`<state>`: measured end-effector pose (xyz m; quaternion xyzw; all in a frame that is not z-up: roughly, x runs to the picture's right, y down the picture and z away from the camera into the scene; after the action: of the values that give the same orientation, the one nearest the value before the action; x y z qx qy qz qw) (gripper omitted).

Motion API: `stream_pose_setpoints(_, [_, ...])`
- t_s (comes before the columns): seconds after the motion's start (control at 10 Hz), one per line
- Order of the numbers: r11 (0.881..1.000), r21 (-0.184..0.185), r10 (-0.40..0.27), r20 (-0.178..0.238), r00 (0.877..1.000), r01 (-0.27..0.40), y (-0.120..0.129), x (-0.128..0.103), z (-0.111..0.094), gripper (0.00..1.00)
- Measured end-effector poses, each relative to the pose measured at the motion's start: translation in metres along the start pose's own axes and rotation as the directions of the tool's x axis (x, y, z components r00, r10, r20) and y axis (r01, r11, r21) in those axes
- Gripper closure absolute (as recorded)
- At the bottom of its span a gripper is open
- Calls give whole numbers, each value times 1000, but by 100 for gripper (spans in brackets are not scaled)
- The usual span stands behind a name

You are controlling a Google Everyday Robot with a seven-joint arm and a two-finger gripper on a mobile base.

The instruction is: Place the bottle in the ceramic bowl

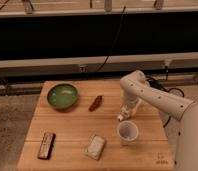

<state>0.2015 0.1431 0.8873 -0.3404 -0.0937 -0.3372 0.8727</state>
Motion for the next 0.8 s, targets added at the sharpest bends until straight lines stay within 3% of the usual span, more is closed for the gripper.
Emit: stream_pose_setpoints(0.8, [999, -2, -42, -13, 999, 42, -4, -3, -4, 99])
